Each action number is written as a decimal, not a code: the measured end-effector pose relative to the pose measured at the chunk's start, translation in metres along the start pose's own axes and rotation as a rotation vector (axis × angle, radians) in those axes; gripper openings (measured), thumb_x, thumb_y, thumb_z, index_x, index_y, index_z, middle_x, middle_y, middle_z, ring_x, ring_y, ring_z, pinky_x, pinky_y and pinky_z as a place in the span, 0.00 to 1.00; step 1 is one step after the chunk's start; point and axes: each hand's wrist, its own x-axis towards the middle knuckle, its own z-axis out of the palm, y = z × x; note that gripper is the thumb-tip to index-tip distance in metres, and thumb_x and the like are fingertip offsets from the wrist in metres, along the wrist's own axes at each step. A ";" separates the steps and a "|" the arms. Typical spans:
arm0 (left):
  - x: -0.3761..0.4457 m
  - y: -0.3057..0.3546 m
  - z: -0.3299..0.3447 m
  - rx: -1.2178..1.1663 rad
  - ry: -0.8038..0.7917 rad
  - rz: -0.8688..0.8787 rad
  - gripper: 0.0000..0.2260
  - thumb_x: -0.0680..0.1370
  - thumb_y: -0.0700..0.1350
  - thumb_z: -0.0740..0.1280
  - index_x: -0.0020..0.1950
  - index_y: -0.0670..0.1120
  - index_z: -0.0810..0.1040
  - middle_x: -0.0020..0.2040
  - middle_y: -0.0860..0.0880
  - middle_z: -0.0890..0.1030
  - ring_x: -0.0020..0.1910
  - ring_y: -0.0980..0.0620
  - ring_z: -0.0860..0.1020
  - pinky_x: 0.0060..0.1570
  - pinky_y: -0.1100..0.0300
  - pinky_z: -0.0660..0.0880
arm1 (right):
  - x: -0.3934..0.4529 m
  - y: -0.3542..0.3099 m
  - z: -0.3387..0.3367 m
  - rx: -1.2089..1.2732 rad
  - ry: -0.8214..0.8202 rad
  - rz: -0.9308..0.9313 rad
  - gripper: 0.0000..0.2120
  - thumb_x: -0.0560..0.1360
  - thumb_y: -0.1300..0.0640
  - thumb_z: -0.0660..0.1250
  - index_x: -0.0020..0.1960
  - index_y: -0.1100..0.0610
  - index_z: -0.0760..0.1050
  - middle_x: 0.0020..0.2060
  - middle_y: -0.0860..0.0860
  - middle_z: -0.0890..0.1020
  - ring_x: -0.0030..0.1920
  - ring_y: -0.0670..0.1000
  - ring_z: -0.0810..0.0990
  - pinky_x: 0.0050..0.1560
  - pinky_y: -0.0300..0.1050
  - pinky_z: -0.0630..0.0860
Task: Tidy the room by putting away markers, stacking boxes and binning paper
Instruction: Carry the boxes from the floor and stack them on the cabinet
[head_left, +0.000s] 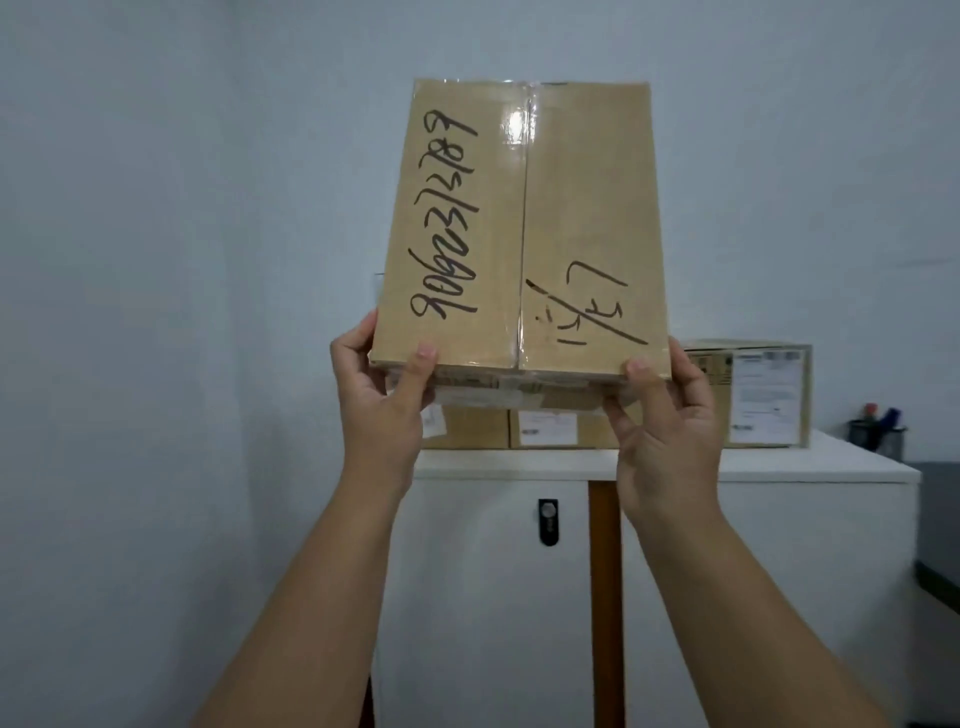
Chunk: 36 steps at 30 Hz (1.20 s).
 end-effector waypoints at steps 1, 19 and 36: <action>0.006 -0.005 0.012 0.013 -0.040 -0.004 0.21 0.70 0.50 0.72 0.60 0.57 0.68 0.61 0.55 0.76 0.59 0.54 0.78 0.48 0.50 0.82 | 0.011 -0.009 -0.006 -0.038 0.000 -0.044 0.17 0.76 0.66 0.68 0.58 0.48 0.75 0.49 0.47 0.86 0.55 0.48 0.83 0.63 0.56 0.76; 0.092 -0.110 0.116 0.959 -0.496 0.058 0.32 0.81 0.40 0.60 0.80 0.51 0.47 0.77 0.53 0.28 0.78 0.48 0.38 0.75 0.51 0.49 | 0.195 -0.014 -0.031 -1.447 -0.279 -0.226 0.35 0.75 0.61 0.65 0.77 0.42 0.57 0.78 0.46 0.40 0.78 0.53 0.48 0.71 0.50 0.66; 0.102 -0.221 0.095 1.710 -0.763 0.066 0.31 0.81 0.39 0.53 0.80 0.43 0.39 0.79 0.42 0.34 0.78 0.40 0.38 0.75 0.44 0.38 | 0.244 0.078 -0.108 -1.957 -0.337 -0.039 0.46 0.75 0.54 0.67 0.78 0.44 0.36 0.74 0.49 0.26 0.77 0.54 0.33 0.75 0.63 0.38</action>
